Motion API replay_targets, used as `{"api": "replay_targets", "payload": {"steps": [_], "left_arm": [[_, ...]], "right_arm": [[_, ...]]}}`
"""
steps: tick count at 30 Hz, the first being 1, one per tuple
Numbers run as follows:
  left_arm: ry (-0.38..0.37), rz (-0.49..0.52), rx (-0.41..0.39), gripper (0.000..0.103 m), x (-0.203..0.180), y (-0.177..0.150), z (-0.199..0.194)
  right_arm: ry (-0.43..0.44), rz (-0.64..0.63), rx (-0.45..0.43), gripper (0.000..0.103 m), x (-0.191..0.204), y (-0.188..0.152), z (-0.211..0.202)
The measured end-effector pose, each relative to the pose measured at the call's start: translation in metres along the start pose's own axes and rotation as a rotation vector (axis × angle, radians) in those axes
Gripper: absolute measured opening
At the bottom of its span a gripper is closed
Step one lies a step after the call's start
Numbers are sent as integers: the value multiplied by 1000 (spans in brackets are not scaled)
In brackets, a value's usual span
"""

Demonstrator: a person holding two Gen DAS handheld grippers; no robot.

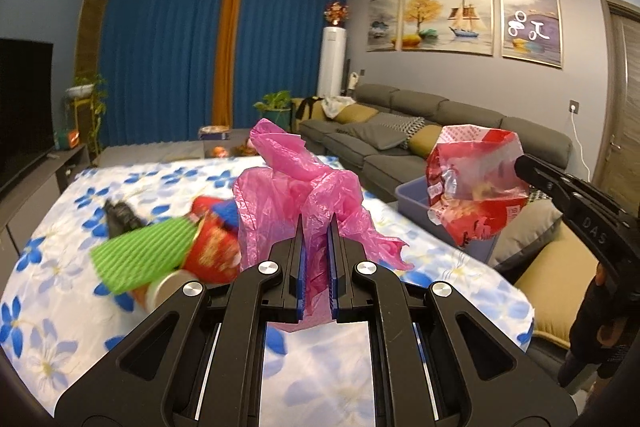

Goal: Collect trash
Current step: 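Carry the pink bag and red snack bag together over the grey bin, then open both tools to drop the pink bag and snack bag into the bin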

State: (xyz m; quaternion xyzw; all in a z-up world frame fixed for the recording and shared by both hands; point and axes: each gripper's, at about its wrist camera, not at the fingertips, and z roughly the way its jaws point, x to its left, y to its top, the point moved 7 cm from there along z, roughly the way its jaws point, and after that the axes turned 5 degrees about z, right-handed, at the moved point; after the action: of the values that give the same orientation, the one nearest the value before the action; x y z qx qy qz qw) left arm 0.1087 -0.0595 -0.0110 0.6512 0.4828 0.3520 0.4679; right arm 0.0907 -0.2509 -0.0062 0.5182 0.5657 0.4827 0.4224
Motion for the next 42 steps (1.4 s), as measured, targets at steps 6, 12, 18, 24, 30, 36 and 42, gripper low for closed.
{"api": "replay_targets", "payload": {"steps": [6,12,18,24,30,36,42], "left_arm": [[-45,28,-31,8,-30,27,34],[-94,64,-56,8,-63,51,73],[-161,69,-32,8,-98,61,131],[-229,70,7,8,-130,59,186],[-283,80,29,8,-158,53,222],[-328,103,44,8,-183,46,244],[-363,111,81,8,-196,39,268]], "right_arm": [[-63,-10,-16,2,-31,13,24],[-147,-1,-30,2,-70,24,49],[-224,37,-20,2,-112,25,69],[-276,59,0,2,-145,22,84],[-308,70,27,2,-168,18,100],[-333,87,54,2,-188,12,112],[-350,106,76,2,-200,5,122]]}}
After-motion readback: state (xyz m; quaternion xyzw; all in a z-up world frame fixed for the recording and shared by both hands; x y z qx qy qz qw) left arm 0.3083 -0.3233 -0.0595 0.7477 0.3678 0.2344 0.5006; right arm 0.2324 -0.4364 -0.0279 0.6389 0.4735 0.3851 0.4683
